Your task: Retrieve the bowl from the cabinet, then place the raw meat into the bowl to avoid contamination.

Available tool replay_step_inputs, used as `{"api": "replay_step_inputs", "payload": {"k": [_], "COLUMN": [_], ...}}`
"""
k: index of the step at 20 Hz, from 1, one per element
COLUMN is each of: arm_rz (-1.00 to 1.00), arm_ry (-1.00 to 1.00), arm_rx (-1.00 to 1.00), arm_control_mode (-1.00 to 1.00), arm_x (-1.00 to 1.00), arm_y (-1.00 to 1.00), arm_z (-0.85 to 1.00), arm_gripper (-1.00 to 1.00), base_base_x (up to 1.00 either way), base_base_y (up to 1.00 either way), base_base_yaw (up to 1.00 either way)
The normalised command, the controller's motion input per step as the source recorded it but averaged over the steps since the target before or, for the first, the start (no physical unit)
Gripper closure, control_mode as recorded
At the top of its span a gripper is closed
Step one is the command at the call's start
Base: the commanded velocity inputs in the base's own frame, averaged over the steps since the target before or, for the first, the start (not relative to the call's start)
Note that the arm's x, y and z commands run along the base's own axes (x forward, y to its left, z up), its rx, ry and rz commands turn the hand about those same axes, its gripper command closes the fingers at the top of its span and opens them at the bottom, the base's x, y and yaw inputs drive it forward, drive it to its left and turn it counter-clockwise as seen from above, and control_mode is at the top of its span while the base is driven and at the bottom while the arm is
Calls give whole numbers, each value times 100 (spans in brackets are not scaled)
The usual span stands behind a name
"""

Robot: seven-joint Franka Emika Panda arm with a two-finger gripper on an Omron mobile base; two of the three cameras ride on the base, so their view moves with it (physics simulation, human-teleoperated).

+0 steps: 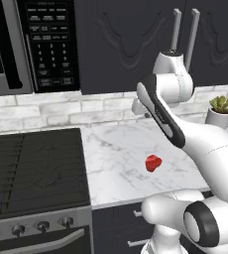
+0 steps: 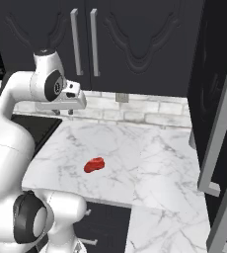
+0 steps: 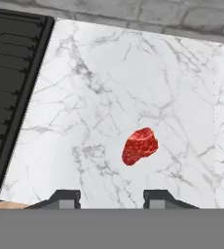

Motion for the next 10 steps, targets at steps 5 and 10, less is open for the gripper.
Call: {"api": "replay_step_inputs", "payload": {"k": [5, 10], "arm_rz": [0, -10], "arm_ry": [-1, -12], "arm_rx": [0, 1], "arm_control_mode": [-100, -100], "arm_x": [-7, -23], "arm_y": [0, -10], "arm_z": [0, 21], "arm_gripper": [-100, -100], "base_base_x": [0, 0], "base_base_y": [0, 0], "base_base_yaw": [0, 0]}}
